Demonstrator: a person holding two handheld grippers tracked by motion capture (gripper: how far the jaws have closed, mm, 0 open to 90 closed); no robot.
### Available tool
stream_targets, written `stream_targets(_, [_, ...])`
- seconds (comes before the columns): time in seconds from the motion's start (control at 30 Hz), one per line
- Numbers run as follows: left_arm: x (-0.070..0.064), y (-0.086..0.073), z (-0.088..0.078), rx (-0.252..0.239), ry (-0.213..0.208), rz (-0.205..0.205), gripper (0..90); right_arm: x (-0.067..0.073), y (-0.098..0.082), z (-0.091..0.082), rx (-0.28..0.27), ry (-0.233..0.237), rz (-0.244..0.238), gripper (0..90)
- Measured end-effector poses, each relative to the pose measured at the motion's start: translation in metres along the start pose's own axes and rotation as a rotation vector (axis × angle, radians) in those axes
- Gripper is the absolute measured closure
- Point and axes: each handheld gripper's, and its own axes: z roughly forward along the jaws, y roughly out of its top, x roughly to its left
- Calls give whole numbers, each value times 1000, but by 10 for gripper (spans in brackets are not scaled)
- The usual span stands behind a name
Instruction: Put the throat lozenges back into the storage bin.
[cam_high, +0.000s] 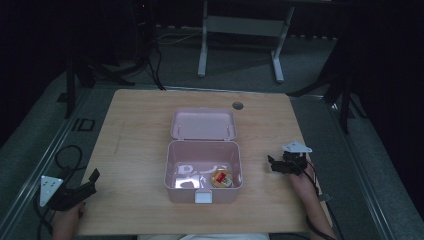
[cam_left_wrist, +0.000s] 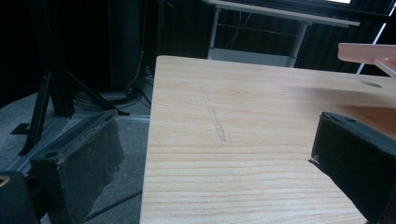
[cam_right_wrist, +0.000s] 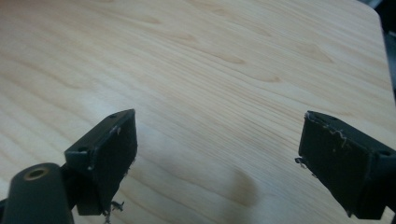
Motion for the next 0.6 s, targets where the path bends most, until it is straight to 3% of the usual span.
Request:
stream_targets(0.33, [0, 0, 0, 3, 1, -1, 24, -13, -5, -5, -36, -62, 88, 113])
stream_targets(0.43, [0, 0, 0, 2, 1, 2, 24, -18, -8, -8, -49, -91, 138, 113])
stream_targets(0.6, [0, 0, 0, 2, 0, 0, 24, -23, -13, -10, -47, -103, 142, 113])
